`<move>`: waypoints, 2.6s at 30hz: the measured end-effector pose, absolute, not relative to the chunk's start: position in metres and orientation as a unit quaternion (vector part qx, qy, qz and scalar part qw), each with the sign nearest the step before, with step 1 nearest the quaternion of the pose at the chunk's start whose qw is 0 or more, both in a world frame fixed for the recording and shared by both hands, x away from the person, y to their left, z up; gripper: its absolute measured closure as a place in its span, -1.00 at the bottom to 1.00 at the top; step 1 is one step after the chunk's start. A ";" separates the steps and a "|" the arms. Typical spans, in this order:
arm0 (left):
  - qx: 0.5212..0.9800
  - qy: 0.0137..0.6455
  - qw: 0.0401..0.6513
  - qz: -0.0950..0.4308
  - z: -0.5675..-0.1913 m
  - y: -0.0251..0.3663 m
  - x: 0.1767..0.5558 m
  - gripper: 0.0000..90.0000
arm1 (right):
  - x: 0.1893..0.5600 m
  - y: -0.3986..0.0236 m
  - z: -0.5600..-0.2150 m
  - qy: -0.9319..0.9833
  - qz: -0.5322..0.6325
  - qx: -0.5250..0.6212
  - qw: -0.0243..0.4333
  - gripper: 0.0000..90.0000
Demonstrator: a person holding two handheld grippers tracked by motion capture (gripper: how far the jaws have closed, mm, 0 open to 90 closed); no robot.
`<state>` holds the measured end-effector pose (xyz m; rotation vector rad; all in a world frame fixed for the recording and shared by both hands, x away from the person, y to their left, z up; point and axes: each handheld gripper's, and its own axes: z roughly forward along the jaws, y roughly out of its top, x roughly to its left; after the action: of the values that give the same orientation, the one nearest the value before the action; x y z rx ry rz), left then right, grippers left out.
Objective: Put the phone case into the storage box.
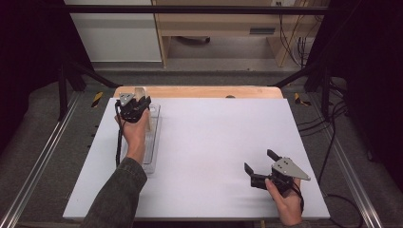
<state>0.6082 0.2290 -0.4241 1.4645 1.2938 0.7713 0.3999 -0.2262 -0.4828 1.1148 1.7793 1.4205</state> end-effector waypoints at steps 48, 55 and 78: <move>0.616 0.536 0.503 0.283 -0.440 0.226 0.618 0.65 | 0.401 -0.228 -0.484 0.673 0.531 0.423 0.295 -0.92; 0.617 0.534 0.503 0.284 -0.438 0.228 0.618 0.65 | 0.401 -0.228 -0.484 0.673 0.531 0.423 0.295 -0.92; 0.650 0.497 0.466 0.338 -0.428 0.225 0.610 0.07 | 0.400 -0.227 -0.484 0.672 0.532 0.422 0.296 -0.92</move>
<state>0.6097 0.2253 -0.4283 1.5950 1.2196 0.8302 0.4003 -0.2267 -0.4836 1.1217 1.7871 1.4137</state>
